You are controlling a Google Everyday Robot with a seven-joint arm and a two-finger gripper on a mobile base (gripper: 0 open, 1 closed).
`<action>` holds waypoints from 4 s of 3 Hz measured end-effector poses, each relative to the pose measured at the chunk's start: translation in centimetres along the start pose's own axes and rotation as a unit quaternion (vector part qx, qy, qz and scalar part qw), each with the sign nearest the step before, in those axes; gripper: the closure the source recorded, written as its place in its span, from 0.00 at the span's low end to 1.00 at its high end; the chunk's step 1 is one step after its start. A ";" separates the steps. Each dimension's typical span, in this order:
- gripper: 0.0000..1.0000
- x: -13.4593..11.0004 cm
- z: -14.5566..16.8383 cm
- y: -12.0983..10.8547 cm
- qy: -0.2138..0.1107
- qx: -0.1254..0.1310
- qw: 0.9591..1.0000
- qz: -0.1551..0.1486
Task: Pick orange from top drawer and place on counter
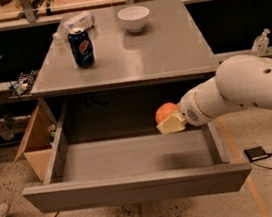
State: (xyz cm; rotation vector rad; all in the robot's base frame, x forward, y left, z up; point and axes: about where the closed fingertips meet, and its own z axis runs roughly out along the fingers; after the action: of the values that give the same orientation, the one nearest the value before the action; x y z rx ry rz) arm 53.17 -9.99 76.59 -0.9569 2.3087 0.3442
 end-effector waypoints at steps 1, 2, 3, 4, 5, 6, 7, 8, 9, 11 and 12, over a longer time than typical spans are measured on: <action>1.00 -2.3 -4.2 -2.1 -0.038 0.043 0.998 -0.016; 1.00 -5.4 -7.7 -4.0 -0.064 0.075 0.994 -0.037; 1.00 -5.5 -7.7 -4.0 -0.066 0.075 0.994 -0.039; 1.00 -8.7 -7.7 -4.9 -0.087 0.082 0.991 -0.063; 1.00 -12.0 -7.6 -6.1 -0.109 0.089 0.986 -0.086; 1.00 -15.1 -6.1 -7.9 -0.132 0.094 0.983 -0.088; 1.00 -17.1 -3.7 -10.0 -0.147 0.093 0.983 -0.067; 1.00 -18.0 -1.4 -12.3 -0.155 0.088 0.983 -0.035; 1.00 -18.2 0.6 -14.6 -0.157 0.085 0.984 -0.007; 0.82 -17.9 2.5 -16.3 -0.154 0.078 0.985 0.014; 0.59 -17.9 2.7 -16.2 -0.153 0.076 0.985 0.013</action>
Offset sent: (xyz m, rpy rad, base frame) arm 0.0404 -0.0527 0.1440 -0.0476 -0.3037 -0.0493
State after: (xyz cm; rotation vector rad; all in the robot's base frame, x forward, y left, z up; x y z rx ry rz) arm 75.73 -10.33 85.58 -0.7416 2.0355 0.2979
